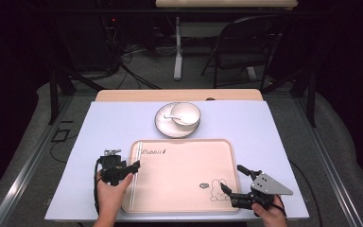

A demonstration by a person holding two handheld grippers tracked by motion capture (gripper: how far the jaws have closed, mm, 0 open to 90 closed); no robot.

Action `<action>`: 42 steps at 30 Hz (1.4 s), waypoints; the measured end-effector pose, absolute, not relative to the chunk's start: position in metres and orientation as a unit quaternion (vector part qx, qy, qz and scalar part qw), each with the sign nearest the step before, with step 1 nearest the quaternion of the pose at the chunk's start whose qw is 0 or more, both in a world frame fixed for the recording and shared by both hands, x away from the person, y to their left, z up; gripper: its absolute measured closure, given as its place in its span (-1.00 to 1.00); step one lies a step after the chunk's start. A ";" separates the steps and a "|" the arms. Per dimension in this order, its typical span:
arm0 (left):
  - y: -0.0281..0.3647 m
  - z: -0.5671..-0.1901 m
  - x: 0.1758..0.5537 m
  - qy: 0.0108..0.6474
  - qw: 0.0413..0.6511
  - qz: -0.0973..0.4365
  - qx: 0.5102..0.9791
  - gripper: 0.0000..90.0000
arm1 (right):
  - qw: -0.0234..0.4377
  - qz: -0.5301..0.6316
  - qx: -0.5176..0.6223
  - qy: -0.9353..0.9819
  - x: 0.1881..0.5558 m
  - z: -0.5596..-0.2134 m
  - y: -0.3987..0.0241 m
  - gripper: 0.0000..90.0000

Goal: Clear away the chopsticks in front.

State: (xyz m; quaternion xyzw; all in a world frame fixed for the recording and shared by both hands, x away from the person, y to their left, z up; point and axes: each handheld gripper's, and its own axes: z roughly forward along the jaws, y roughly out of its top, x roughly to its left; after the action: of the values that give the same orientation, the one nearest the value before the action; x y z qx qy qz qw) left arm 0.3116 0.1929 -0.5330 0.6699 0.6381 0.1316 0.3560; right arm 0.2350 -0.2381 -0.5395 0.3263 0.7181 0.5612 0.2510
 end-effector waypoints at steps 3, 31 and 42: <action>0.194 -0.534 0.312 0.635 0.353 0.141 0.673 -0.17 | 0.251 0.561 0.325 0.719 0.235 -0.539 -0.238 -0.68; 0.188 -0.516 0.327 0.613 0.358 0.146 0.689 -0.40 | 0.248 0.561 0.325 0.720 0.235 -0.540 -0.238 -0.68; 0.179 -0.499 0.350 0.608 0.376 0.117 0.690 -0.48 | 0.245 0.563 0.330 0.717 0.234 -0.539 -0.241 -0.68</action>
State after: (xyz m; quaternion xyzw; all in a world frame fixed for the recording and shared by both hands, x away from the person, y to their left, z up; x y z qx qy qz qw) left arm 0.3504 0.1795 -0.4988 0.6896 0.6076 0.1167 0.3764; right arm 0.2345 -0.2408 -0.5393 0.3297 0.7167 0.5634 0.2455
